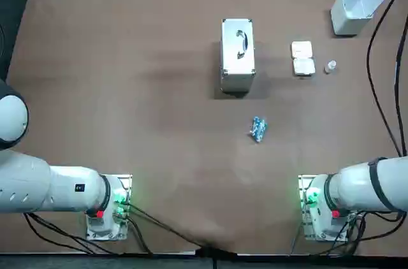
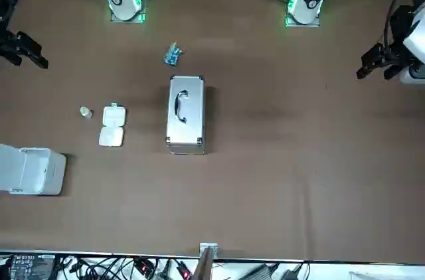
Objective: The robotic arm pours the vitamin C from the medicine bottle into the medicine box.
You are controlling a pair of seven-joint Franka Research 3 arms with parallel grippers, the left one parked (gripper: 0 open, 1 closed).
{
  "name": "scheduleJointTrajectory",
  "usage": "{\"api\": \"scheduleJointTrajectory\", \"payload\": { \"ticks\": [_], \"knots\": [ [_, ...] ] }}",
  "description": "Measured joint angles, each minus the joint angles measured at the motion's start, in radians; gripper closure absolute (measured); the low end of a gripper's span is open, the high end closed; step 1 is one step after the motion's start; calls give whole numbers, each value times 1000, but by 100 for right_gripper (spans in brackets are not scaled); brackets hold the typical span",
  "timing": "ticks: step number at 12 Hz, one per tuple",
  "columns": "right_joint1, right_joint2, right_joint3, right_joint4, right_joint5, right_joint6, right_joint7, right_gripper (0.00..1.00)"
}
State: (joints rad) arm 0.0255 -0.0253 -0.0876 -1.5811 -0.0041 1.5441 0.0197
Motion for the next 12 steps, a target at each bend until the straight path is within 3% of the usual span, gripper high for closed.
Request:
{"api": "scheduleJointTrajectory", "payload": {
  "ticks": [9,12],
  "knots": [
    [0,4,0,-5,1,-2,0,0],
    [0,4,0,-20,1,-58,-1,0]
  ]
}}
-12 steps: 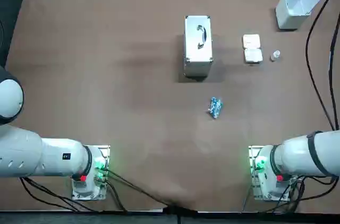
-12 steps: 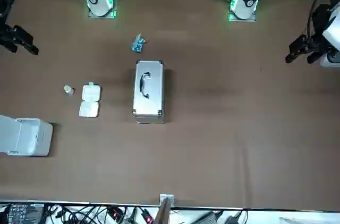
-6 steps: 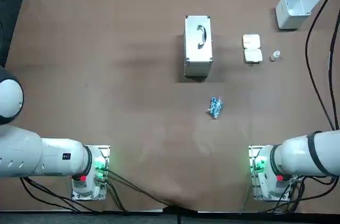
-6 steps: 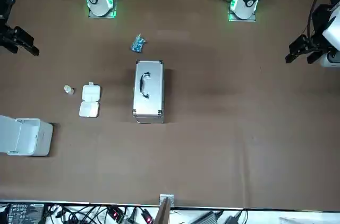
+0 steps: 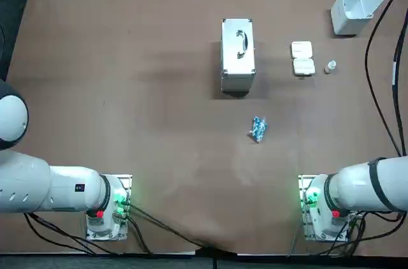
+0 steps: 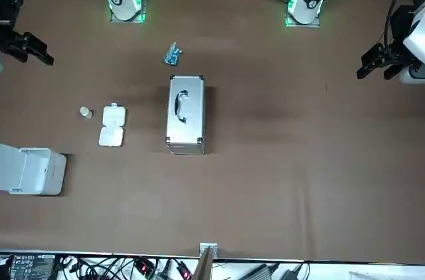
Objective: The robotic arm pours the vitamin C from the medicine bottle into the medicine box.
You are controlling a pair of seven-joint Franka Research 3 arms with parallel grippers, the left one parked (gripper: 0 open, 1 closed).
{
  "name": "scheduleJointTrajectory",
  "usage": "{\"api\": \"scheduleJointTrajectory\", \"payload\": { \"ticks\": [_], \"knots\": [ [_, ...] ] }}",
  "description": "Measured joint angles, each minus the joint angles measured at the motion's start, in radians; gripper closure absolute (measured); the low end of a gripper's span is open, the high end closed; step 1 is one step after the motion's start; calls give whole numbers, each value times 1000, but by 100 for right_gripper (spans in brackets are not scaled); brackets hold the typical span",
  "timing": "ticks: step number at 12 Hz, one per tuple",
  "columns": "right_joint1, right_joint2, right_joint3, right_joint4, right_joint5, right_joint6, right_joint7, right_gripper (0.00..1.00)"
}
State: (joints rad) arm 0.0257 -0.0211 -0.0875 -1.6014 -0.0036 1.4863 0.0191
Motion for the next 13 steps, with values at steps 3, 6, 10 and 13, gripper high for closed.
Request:
{"api": "scheduleJointTrajectory", "payload": {
  "ticks": [3,6,10,13],
  "knots": [
    [0,0,1,-18,23,-43,-31,0],
    [-2,1,-3,-26,88,-21,-160,0],
    [-9,1,-74,-90,164,60,-426,0],
    [-14,1,-131,-159,195,137,-645,0]
  ]
}}
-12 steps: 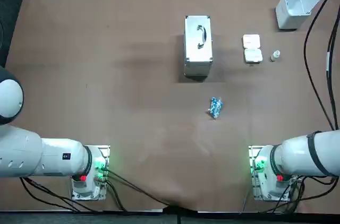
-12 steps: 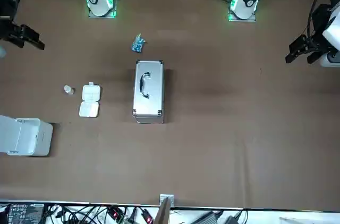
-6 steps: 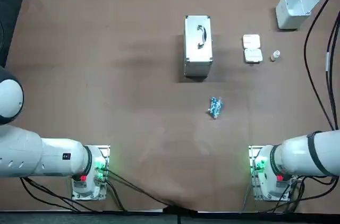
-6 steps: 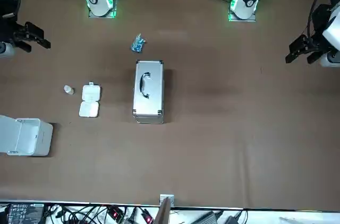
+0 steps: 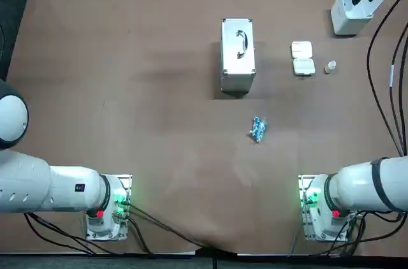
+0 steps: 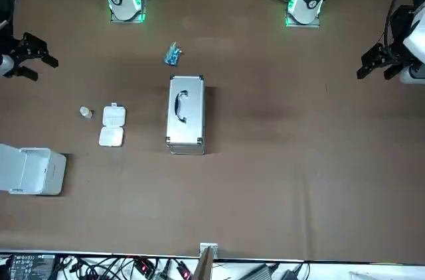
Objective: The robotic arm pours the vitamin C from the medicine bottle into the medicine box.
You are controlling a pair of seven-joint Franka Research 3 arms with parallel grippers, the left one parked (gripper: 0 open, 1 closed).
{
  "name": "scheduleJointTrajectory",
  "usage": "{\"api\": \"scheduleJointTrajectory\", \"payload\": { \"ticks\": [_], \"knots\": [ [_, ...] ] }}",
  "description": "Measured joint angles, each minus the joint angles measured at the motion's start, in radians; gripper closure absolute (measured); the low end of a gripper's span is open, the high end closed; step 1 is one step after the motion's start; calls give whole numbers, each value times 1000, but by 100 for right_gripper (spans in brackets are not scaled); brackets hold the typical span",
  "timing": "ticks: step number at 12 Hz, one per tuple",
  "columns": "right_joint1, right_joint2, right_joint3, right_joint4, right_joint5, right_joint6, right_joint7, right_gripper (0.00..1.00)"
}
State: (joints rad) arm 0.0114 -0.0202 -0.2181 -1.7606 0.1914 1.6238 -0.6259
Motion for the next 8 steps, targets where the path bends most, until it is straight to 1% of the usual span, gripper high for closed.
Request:
{"api": "scheduleJointTrajectory", "payload": {
  "ticks": [4,8],
  "knots": [
    [-1,0,-63,-91,37,129,-316,0],
    [-3,-3,-115,-207,169,245,-562,0]
  ]
}}
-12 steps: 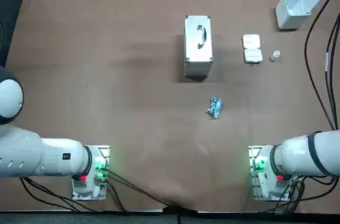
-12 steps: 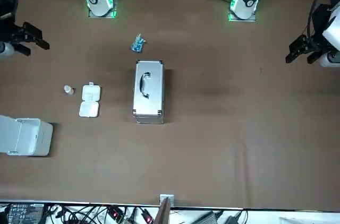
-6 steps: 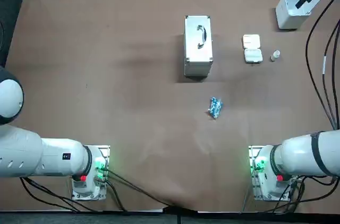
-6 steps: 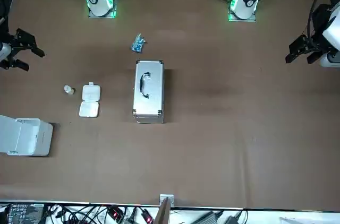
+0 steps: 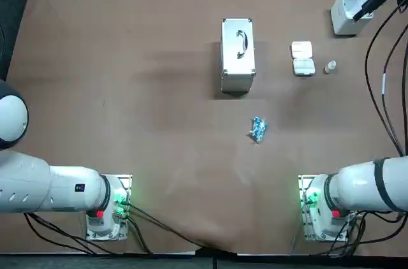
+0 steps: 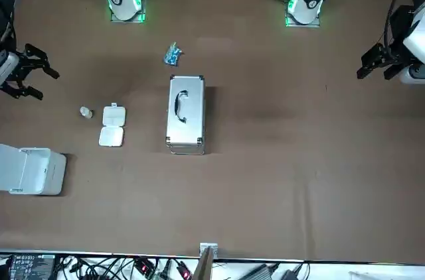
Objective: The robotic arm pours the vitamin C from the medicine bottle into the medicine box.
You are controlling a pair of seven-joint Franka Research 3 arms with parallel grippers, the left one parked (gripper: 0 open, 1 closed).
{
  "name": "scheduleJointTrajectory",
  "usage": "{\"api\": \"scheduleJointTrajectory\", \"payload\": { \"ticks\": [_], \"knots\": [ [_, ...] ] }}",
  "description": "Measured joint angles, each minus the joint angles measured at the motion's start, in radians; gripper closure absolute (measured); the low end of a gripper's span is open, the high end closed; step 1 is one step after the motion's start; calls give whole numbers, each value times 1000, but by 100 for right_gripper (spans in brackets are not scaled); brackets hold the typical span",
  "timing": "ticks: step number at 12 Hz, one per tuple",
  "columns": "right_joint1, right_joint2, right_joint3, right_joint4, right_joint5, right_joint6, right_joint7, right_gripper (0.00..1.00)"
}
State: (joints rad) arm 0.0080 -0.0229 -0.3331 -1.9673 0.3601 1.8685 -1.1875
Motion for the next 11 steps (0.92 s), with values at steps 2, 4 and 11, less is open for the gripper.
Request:
{"api": "scheduleJointTrajectory", "payload": {
  "ticks": [2,4,11],
  "knots": [
    [-20,1,-10,-63,75,55,-148,0],
    [-63,5,-12,-138,184,76,-324,0],
    [-174,73,-12,-174,361,20,-629,0]
  ]
}}
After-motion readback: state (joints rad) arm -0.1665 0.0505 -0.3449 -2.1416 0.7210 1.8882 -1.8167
